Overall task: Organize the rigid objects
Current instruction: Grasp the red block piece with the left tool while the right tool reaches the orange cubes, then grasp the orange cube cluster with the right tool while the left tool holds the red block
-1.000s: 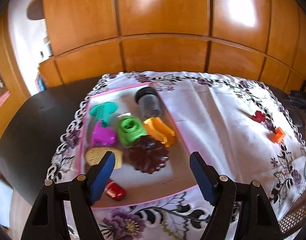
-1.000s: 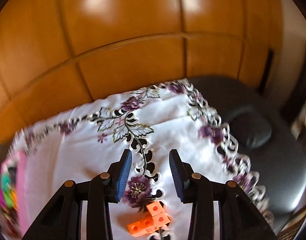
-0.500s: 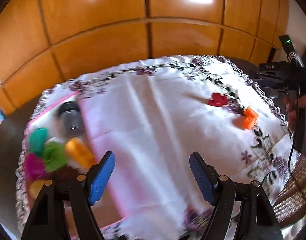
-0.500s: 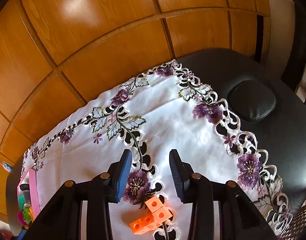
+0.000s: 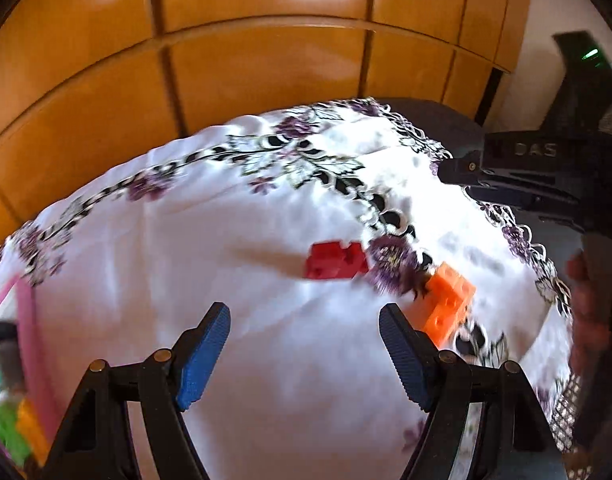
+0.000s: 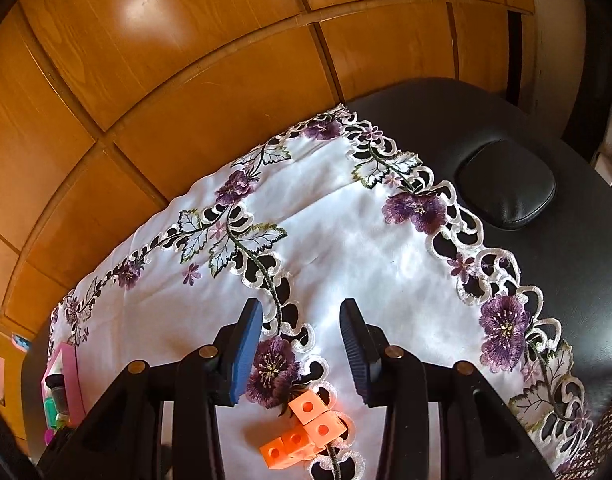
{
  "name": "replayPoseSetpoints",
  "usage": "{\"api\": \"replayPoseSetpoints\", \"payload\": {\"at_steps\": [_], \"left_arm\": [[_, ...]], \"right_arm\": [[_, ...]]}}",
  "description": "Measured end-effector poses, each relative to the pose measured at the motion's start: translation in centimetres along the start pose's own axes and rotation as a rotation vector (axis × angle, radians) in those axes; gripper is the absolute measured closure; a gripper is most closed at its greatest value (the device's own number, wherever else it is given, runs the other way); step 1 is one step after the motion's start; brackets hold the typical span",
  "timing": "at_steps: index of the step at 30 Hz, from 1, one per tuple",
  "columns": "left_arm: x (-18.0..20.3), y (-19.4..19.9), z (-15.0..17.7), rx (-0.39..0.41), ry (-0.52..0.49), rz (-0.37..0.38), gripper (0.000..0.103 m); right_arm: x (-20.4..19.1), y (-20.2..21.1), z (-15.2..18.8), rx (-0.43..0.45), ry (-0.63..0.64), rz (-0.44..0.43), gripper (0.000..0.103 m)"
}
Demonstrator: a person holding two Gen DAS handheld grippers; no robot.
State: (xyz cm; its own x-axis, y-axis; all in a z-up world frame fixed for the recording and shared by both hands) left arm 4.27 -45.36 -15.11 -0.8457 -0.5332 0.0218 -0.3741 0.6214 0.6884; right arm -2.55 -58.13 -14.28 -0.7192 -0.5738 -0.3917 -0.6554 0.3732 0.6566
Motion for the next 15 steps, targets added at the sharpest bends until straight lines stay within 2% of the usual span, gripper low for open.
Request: {"api": "replayPoseSetpoints", "payload": {"at_steps": [9,10,11,12,15], "left_arm": [[1.6,-5.3,-0.7,-0.045,-0.028,-0.01,0.023],[1.6,-5.9,-0.6,-0.053,-0.022,-0.01,0.028],[1.5,-6.5,-0.4,-0.07,-0.009,0.0,0.037],[1.5,-7.0,-0.1,-0.093,0.003,0.019,0.055],[1.3,-6.6,-0.3,-0.062,0.013,0.036,0.055]], "right_arm": [[0.0,-0.2,0.0,-0.005,-0.015,-0.016,0.063],[0.0,-0.2,0.0,-0.007,-0.018,-0.018,0.063],[-0.1,-0.2,0.0,-0.008,-0.017,-0.019,0.062],[-0.1,-0.2,0.1,-0.009,-0.016,-0.02,0.062],[-0.2,-0.3,0.1,-0.013,-0.01,-0.019,0.062]]}}
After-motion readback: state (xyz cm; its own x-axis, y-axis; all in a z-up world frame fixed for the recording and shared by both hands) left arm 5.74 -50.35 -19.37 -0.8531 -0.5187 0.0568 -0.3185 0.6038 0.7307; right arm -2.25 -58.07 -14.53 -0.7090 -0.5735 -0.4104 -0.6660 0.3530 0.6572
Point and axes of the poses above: each gripper's, at about its wrist camera, not at the fingertips, and y roughly against the way its jaws point, x to its right, z to its underside, the point moved 10 cm from there along -y, roughly the way its jaws point, and after that the axes turned 10 degrees about x, right-handed, at the moved point
